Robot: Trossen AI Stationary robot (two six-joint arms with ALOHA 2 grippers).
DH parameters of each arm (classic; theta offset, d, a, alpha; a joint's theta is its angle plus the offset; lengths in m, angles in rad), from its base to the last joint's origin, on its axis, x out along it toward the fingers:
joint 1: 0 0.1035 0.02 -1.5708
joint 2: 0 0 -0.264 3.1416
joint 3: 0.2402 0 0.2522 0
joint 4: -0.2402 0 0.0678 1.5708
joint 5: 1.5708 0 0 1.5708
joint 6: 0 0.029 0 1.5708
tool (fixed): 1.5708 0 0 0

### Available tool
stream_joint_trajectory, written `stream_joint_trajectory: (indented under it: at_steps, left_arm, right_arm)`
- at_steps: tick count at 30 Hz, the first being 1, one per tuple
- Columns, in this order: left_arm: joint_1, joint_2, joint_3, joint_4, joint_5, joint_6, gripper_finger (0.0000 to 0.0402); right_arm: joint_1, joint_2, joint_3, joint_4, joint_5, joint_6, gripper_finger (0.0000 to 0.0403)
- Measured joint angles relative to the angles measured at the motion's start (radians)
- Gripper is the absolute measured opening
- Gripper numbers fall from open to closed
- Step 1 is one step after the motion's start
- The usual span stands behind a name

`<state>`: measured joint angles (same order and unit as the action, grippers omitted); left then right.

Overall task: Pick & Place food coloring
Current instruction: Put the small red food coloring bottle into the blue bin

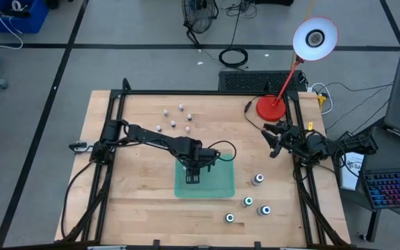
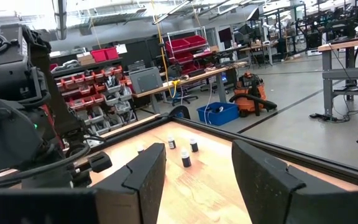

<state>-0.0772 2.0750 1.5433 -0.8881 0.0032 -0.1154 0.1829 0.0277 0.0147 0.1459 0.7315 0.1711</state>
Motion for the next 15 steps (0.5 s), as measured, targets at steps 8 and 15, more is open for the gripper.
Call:
stream_joint_trajectory:
  at_steps: [8, 15]
  left_arm:
    - [0.0, -0.015, 0.074, -0.065, -0.004, 0.0, 0.0241]
    - [0.006, -0.145, 0.111, -0.199, -0.156, -0.029, 0.0239]
  right_arm:
    - [0.0, 0.0, 0.0, 0.0, 0.0, 0.0, 0.0172]
    - [0.0, 0.0, 0.0, 0.003, 0.0, 0.0, 0.0175]
